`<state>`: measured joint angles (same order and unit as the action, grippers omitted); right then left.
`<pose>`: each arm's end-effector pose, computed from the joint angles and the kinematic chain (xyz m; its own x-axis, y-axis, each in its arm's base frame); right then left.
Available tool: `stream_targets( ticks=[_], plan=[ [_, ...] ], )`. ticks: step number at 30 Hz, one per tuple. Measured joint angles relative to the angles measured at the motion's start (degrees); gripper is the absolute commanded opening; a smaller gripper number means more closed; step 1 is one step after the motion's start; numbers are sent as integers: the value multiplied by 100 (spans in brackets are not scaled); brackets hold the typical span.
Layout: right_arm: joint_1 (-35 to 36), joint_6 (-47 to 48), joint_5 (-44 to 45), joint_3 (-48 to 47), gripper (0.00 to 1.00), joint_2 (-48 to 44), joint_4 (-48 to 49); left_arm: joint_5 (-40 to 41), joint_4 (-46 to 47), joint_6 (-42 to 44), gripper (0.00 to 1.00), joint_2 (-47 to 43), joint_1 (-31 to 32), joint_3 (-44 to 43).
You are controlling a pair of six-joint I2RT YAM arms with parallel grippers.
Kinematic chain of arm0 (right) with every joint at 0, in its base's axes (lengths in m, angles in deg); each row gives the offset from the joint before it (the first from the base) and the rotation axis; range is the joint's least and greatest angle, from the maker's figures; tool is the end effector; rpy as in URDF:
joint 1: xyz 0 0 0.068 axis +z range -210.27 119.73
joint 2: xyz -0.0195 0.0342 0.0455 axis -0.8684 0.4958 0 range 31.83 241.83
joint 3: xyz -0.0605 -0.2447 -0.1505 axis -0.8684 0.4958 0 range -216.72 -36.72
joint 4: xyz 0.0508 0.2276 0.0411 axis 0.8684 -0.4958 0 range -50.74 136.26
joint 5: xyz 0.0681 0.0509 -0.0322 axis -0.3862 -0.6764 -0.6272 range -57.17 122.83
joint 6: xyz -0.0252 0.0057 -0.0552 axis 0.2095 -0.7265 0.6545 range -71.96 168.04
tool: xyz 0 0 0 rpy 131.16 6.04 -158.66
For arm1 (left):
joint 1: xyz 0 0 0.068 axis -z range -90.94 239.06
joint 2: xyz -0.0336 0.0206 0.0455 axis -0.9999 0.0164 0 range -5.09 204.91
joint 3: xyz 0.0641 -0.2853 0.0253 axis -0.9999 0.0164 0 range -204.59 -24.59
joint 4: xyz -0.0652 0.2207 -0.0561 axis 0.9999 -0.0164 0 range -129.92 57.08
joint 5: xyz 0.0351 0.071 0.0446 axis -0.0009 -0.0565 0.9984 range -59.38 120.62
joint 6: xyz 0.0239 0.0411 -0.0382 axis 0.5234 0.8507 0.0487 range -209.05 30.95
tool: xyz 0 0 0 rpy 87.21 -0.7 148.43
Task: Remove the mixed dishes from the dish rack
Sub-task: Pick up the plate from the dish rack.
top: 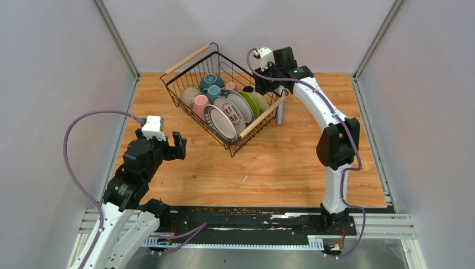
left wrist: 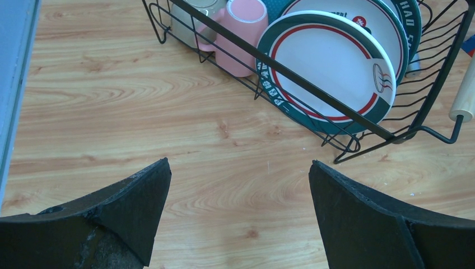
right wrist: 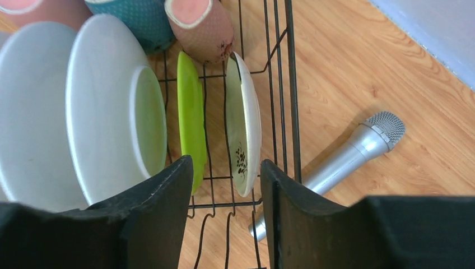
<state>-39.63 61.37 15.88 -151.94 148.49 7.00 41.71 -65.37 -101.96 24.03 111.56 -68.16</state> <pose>0.4232 0.1736 0.3464 -0.4685 -0.4120 -0.7815 -0.6700 0.7423 0.0103 0.0776 -0.0226 0.3283 -0.3243 -0.1030 -0.9403 0.1376 0.9784 -0.1546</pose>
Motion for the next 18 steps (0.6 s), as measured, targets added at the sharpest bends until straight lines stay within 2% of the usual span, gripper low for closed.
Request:
stream_targets(
  ticks=[2, 10, 18],
  plan=[
    [66, 149, 164, -37, 41, 114, -90, 0, 0, 2, 100, 0, 0, 0],
    [197, 577, 710, -190, 36, 476, -146, 0, 0, 22, 100, 0, 4, 0],
    [374, 876, 1327, -415, 25, 868, -162, 0, 0, 26, 100, 0, 7, 0]
  ],
)
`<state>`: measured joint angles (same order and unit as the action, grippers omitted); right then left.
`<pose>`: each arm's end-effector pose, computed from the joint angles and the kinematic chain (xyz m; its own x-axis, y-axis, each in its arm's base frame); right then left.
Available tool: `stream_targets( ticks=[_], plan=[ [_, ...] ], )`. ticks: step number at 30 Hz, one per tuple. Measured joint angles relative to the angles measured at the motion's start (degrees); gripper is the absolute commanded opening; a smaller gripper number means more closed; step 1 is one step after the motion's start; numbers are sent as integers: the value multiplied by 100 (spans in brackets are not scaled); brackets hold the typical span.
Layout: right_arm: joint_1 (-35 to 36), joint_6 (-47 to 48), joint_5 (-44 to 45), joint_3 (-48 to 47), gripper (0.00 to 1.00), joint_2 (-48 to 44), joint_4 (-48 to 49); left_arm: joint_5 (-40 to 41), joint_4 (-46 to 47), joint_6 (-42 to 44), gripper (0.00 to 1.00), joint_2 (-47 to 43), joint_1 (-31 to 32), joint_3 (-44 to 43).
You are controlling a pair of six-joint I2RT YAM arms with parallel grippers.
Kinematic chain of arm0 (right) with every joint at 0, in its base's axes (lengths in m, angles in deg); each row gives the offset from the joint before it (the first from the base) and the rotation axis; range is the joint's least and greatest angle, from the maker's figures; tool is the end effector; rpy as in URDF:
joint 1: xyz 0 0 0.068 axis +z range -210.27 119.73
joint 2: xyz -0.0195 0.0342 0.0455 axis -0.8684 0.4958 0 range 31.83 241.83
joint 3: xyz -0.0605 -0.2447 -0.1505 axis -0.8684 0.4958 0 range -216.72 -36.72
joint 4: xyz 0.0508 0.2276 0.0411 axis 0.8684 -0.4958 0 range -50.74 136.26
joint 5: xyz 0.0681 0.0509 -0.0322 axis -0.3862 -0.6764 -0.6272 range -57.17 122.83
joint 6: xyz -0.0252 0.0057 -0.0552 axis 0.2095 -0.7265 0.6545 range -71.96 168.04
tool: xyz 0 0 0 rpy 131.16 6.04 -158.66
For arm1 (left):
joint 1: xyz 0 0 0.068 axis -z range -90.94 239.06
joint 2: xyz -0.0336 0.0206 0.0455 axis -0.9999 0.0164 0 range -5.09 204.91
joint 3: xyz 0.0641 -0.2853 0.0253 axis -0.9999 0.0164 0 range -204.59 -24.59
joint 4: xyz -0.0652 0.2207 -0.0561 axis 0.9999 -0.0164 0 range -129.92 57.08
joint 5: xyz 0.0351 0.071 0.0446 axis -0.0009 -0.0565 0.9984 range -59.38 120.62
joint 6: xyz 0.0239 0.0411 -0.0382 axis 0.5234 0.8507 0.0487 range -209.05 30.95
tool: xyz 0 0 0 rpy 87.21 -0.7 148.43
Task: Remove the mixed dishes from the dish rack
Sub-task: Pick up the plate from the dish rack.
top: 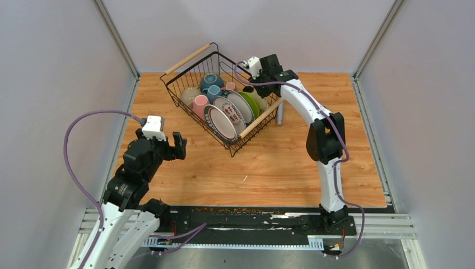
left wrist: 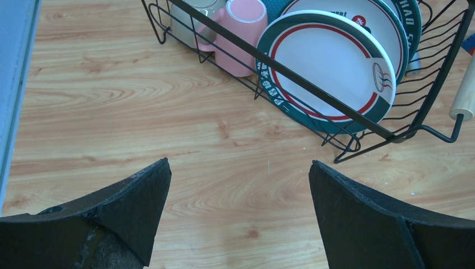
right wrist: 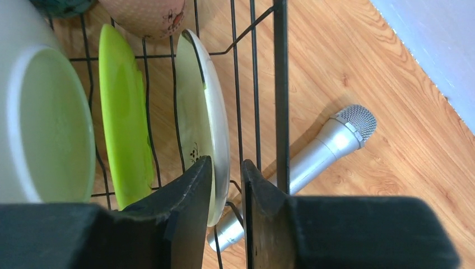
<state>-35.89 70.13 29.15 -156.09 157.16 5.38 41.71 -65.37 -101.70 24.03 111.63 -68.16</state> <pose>0.4454 0.2051 0.2962 -0.4458 -0.6140 -0.6514 -0.6686 0.7123 -0.2137 0.0776 -0.0227 0.3283 -0.3238 -0.0981 -0.9410 0.1403 0.9786 -0.1503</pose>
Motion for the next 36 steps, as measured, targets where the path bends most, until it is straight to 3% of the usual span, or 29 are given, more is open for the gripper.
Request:
stream_targets(
  ticks=[9, 27, 36],
  plan=[
    [297, 302, 872, -15, 0, 210, 24, 0, 0, 2, 100, -2, 22, 0],
    [811, 756, 2199, 20, 0, 138, 101, 24, 0, 13, 100, -98, 24, 0],
    [1174, 822, 2640, 22, 0, -516, 111, 33, 0, 13, 100, -192, 24, 0]
  ],
)
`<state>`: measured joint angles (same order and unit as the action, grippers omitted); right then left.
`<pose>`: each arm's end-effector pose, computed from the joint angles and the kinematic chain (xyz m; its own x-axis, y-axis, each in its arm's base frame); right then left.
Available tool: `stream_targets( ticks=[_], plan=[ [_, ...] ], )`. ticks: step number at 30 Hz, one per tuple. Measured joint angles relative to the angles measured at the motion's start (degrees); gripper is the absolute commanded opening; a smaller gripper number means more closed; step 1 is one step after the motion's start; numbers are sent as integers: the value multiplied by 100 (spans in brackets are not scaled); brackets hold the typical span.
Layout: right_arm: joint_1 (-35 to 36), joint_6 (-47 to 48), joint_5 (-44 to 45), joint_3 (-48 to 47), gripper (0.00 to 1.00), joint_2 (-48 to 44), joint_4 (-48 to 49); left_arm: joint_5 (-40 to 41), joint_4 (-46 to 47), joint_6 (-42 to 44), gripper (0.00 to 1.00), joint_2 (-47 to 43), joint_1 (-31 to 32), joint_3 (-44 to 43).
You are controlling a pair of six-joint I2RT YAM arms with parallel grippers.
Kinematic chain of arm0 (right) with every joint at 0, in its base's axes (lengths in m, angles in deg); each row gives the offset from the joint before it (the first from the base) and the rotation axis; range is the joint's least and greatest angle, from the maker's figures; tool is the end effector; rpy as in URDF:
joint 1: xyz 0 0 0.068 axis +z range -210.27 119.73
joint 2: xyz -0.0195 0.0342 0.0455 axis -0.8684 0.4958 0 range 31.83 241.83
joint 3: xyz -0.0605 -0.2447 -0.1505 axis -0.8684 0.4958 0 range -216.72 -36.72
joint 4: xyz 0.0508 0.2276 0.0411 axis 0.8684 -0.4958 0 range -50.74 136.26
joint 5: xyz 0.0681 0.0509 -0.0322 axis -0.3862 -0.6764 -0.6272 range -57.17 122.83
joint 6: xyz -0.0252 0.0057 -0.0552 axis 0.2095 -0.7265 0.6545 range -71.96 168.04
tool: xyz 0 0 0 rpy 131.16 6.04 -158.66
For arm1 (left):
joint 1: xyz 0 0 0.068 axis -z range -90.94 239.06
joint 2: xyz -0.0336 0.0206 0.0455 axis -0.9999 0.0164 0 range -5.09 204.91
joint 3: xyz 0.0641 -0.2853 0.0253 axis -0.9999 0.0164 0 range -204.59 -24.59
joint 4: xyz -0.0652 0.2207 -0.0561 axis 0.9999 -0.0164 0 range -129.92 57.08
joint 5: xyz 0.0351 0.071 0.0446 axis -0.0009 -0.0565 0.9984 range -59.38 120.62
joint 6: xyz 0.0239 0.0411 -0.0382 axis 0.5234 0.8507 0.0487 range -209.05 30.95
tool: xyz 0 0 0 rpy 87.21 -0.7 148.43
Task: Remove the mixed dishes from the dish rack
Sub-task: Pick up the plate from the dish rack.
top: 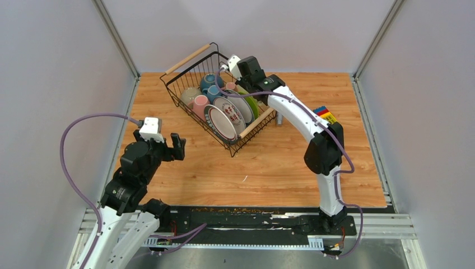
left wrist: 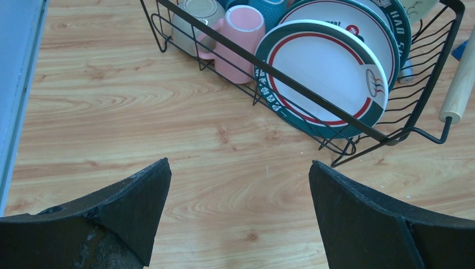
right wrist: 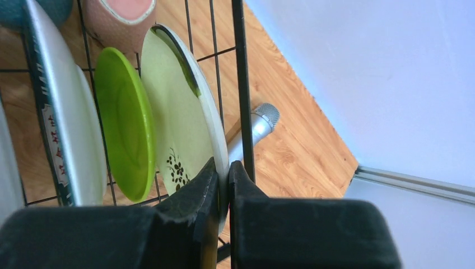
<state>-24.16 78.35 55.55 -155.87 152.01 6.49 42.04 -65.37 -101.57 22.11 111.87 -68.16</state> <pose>0.3908 0.2633 0.3404 -0.3007 -0.7955 -0.5262 -0.5318 0.5978 -0.5998 0.0709 -0.0200 0.3302 -0.2935 -0.1071 -0.9499 0.1445 0.9773 -0.1548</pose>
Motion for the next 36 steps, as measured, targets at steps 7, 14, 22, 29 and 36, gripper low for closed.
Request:
stream_targets(
  ticks=[7, 14, 22, 29, 36],
  plan=[
    [236, -212, 424, 229, 0, -614, 46, -243, 7, 24, 100, -70, 0, 0],
    [365, -804, 868, 903, 0, -1436, 15, -542, 11, 48, 100, -109, 0, 0],
    [505, -1956, 667, 1770, 0, -2894, -31, -1051, 149, 39, 100, -129, 0, -7],
    [538, -3171, -535, 2863, 0, -4415, 81, -1696, 328, -247, 100, -111, 2, -184],
    [538, -4280, -2013, 4247, 0, -5427, 658, -2470, 946, -870, 100, -15, 4, -155]
  ],
)
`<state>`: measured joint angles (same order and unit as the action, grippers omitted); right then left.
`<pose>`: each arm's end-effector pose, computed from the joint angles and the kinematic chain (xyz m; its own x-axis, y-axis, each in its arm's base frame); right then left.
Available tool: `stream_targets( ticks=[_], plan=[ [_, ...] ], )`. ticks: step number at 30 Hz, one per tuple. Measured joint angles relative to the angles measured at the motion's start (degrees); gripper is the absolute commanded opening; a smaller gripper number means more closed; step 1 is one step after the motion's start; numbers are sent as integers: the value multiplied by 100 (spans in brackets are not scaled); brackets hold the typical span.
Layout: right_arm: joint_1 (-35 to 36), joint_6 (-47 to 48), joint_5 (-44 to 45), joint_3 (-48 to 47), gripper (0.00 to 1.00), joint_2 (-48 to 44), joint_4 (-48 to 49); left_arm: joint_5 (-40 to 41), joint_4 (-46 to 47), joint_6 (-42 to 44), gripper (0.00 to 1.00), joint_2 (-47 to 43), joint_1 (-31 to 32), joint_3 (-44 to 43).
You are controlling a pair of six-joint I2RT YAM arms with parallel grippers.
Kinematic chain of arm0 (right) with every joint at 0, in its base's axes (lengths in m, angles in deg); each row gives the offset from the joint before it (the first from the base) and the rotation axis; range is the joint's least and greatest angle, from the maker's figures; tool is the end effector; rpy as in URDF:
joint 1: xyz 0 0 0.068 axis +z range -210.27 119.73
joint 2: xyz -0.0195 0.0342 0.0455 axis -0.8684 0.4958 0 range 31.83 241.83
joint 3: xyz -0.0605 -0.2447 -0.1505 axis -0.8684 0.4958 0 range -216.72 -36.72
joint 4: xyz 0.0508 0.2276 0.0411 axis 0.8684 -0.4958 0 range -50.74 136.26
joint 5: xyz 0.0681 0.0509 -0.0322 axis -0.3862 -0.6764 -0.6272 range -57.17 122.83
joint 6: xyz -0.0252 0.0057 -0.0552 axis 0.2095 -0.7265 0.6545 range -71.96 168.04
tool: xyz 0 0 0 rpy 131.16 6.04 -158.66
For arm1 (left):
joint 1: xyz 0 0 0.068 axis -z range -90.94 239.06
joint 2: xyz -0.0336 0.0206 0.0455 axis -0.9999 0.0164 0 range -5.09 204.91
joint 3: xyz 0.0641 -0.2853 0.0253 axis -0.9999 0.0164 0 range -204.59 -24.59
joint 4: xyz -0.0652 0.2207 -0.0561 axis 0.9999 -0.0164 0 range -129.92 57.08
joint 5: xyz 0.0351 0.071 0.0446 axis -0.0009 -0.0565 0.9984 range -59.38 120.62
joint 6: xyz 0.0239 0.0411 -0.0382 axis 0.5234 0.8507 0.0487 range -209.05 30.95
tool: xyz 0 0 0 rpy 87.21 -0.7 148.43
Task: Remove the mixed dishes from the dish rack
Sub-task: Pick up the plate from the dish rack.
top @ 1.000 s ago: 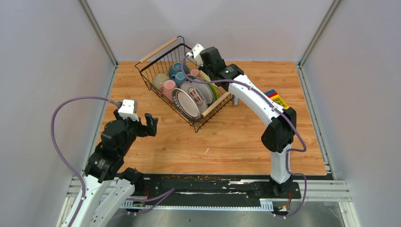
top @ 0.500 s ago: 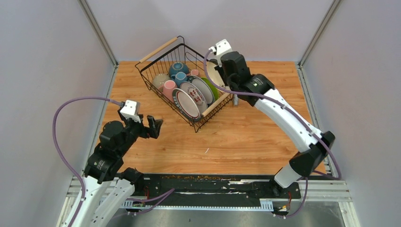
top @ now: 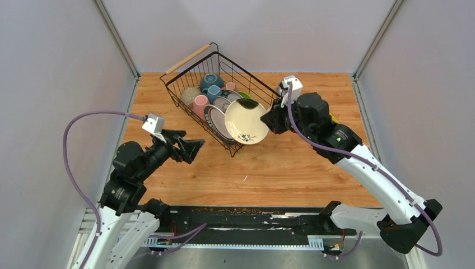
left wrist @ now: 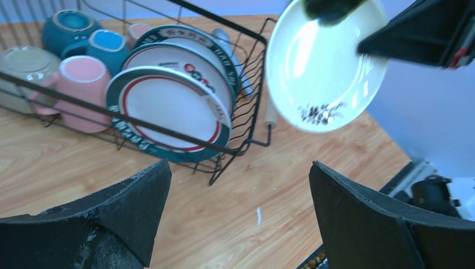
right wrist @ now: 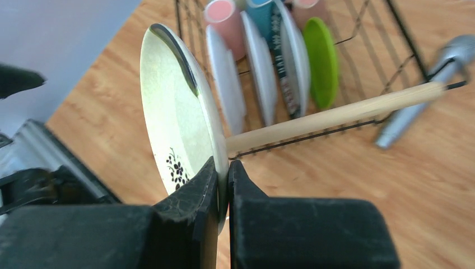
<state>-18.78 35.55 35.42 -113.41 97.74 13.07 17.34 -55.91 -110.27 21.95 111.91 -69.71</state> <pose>0.1643 0.1425 0.4283 -0.4153 -0.0787 -0.9062 -0.5538 0.8122 0.1833 0.0632 -0.0379 0.3579 -0.2866 -0.2615 -0.9217 0.5204 0.7652 -0.3790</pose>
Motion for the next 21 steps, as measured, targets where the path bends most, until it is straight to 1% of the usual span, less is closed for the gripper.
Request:
stream_targets(
  ticks=[4, 11, 14, 16, 18, 19, 20, 21],
  plan=[
    [0, -564, -697, 750, 0, -341, 483, -450, 520, -442, 100, 118, 0, 164],
    [0, -1456, -1471, 1862, 0, -820, 1561, -1134, 1414, -1261, 100, 599, 0, 586],
    [0, -1827, -1672, 2260, 0, -918, 2070, -1373, 1779, -1558, 96, 828, 0, 798],
    [0, -2031, -1755, 2455, 0, -933, 2323, -1523, 2011, -1746, 89, 977, 0, 920],
    [0, -2227, -1836, 2651, 0, -935, 2564, -1659, 2212, -1904, 72, 1115, 0, 1016],
    [0, -2323, -1871, 2730, 0, -935, 2664, -1718, 2284, -1956, 67, 1178, 0, 1056],
    [0, -2402, -1899, 2804, 0, -935, 2767, -1766, 2326, -2020, 54, 1217, 0, 1080],
    [0, -2481, -1926, 2870, 0, -935, 2861, -1821, 2385, -2057, 47, 1252, 0, 1102]
  ],
)
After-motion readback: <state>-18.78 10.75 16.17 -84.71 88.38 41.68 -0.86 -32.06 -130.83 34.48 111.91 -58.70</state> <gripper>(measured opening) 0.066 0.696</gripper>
